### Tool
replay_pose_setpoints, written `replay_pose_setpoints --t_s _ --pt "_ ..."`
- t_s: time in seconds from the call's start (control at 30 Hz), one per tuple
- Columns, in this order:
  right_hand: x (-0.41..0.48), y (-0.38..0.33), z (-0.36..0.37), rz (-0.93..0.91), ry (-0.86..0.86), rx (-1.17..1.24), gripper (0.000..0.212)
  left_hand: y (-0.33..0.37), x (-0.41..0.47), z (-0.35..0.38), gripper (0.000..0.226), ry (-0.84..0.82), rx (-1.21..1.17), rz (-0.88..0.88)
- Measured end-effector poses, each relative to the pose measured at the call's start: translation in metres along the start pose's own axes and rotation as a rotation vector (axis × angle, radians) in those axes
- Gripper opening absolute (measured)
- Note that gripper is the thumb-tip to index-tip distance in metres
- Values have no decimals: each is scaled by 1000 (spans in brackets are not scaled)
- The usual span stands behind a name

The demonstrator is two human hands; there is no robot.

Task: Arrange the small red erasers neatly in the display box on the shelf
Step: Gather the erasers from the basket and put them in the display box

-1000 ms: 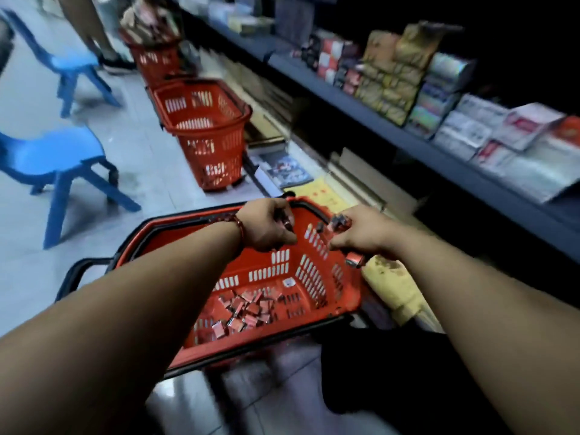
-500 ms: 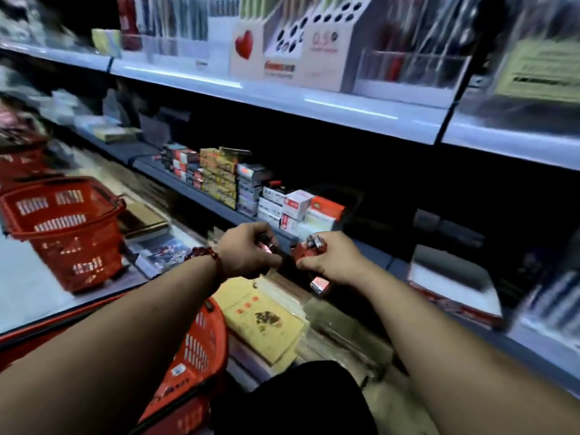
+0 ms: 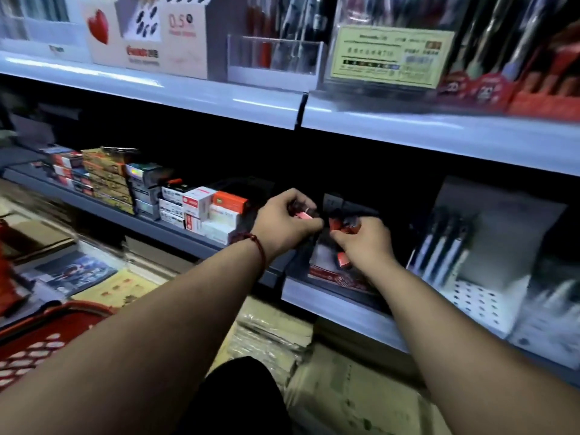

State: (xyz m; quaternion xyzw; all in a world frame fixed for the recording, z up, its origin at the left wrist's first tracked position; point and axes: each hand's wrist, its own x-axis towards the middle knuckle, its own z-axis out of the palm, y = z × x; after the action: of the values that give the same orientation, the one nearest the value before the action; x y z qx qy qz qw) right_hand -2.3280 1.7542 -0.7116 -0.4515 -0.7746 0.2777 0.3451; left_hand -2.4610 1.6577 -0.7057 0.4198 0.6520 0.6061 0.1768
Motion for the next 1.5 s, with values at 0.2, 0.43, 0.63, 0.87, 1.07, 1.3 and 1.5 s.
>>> replay_pose_setpoints --t_s 0.2,0.43,0.63,0.87,1.07,1.3,1.5 --pt "6 31 -13 78 -60 -111 17 -11 10 68 35 27 81 -62" --pt "12 33 -1 29 -209 -274 14 -26 18 72 29 -55 343 -53" --pt "11 11 30 -106 -359 -318 44 -32 27 25 40 -232 260 -98" --pt "10 11 30 -129 -357 -291 70 -26 24 19 76 -267 111 -130" --pt "8 13 28 -140 -367 -257 75 -34 25 23 40 -97 8 -130" --pt "2 6 23 -174 -373 -212 65 -35 17 -2 24 -82 98 -107" --pt "-11 -17 22 -294 -282 -316 64 -30 -10 -53 32 -57 371 -36"
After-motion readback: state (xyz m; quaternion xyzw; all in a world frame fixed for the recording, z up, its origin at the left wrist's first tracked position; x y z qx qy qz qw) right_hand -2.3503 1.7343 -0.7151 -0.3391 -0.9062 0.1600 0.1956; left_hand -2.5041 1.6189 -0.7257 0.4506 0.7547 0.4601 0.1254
